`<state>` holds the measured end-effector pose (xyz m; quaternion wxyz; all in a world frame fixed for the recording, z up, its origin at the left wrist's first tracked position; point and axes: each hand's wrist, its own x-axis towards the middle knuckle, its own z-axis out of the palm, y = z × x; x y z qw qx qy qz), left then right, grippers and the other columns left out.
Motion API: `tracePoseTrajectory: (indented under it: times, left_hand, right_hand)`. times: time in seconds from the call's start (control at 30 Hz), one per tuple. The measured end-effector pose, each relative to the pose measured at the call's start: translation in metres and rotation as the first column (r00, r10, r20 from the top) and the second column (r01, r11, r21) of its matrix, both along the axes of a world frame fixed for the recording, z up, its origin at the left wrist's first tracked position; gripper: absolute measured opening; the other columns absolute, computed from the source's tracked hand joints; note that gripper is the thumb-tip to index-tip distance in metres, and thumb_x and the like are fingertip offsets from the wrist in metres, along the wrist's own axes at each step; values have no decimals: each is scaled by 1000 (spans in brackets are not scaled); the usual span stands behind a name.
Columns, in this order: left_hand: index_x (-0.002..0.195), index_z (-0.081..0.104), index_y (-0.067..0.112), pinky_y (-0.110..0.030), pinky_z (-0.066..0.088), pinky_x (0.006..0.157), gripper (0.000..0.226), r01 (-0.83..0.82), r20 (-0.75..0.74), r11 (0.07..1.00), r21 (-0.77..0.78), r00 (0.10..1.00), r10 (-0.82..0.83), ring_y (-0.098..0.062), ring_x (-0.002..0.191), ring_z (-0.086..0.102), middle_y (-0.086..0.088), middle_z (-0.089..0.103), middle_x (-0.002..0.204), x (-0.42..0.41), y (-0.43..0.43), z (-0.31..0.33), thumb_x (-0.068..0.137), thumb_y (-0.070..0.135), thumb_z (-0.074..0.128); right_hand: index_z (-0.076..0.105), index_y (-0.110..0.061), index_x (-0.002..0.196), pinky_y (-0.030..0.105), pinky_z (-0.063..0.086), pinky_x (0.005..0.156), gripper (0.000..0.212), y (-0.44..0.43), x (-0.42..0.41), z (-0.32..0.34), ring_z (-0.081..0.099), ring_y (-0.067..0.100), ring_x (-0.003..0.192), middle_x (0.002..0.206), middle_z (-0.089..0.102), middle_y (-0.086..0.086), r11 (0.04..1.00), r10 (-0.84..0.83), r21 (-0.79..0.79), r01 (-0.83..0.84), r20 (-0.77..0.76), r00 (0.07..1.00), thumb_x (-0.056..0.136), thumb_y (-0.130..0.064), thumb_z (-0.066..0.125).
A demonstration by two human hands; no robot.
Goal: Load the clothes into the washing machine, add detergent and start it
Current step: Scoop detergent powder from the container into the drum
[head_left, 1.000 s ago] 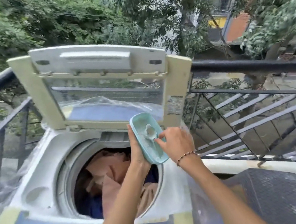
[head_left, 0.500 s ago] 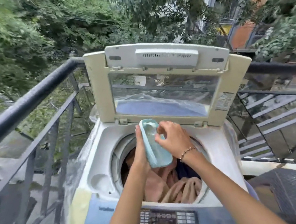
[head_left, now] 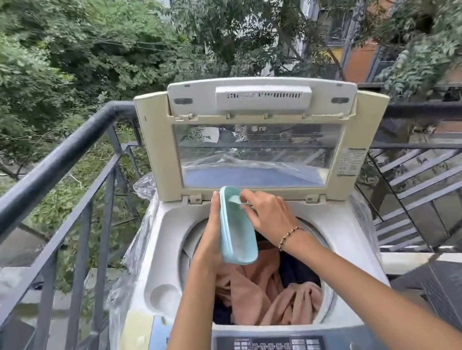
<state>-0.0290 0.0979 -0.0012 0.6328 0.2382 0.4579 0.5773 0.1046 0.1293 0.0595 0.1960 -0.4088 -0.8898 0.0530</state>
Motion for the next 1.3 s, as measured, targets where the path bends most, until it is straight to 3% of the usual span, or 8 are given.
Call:
tracePoseTrajectory:
  times: [0.17, 0.27, 0.47, 0.67, 0.8, 1.03, 1.17, 1.3]
  left_hand:
    - [110, 70, 10, -30, 57, 76, 71, -7, -40, 1000, -21, 999, 6, -22, 95, 69, -14, 71, 110, -11, 9, 2, 81, 71, 49]
    - [114, 67, 5, -41, 52, 93, 78, -42, -5, 997, -63, 999, 42, -29, 101, 64, -19, 67, 113, -15, 15, 1, 79, 72, 51]
    - [115, 67, 4, -42, 55, 88, 74, -42, -15, 994, -96, 999, 41, -28, 94, 66, -18, 68, 106, -18, 23, 0, 88, 68, 41]
    - [124, 61, 4, -46, 46, 102, 78, 47, -74, 992, -120, 996, -56, -34, 106, 62, -23, 65, 117, -30, 28, 0, 89, 70, 38]
    - [115, 65, 2, -40, 52, 85, 82, 89, -83, 985, -146, 991, -102, -30, 92, 67, -22, 69, 105, -34, 31, -1, 85, 73, 39]
    - [115, 69, 9, -44, 53, 92, 81, 145, -120, 980, -138, 980, -162, -34, 102, 67, -22, 68, 114, -37, 32, -4, 77, 78, 49]
    - [107, 68, 5, -34, 57, 68, 80, 132, -123, 964, -232, 979, -164, -27, 78, 71, -18, 73, 92, -38, 34, -6, 82, 76, 43]
    - [121, 61, 0, -40, 52, 80, 86, 105, -108, 946, -305, 984, -144, -31, 85, 64, -21, 66, 99, -38, 33, -11, 83, 75, 41]
  right_hand:
    - [60, -14, 103, 44, 54, 62, 14, 8, 5, -2, 61, 35, 70, 88, 56, 13, 996, 89, 8, -90, 43, 995, 89, -13, 56]
    - [62, -8, 98, 42, 53, 53, 15, 9, 9, -6, 59, 36, 62, 83, 56, 17, 975, 213, 37, -219, 121, 969, 84, -1, 59]
    - [60, -11, 110, 40, 53, 60, 36, 22, 7, -11, 59, 33, 71, 96, 56, 15, 959, 278, 21, -284, 145, 950, 82, 9, 51]
    - [56, -12, 109, 38, 50, 59, 38, 30, 5, -12, 57, 32, 71, 98, 54, 13, 946, 318, -1, -324, 200, 927, 80, 10, 46]
    - [57, -11, 108, 36, 42, 53, 34, 29, 0, -8, 53, 30, 65, 93, 53, 13, 913, 400, -37, -407, 290, 870, 81, 7, 45]
    - [55, -12, 109, 32, 44, 52, 32, 41, 0, -3, 59, 31, 66, 96, 55, 11, 926, 361, -5, -378, 313, 879, 81, 4, 50]
    - [56, -11, 102, 37, 47, 57, 32, 27, 0, -15, 59, 32, 69, 88, 56, 11, 872, 481, -70, -485, 313, 819, 77, 7, 49]
    - [55, -9, 89, 36, 45, 58, 15, 21, -4, -21, 55, 30, 65, 78, 57, 9, 850, 526, -183, -495, 223, 821, 80, 2, 51]
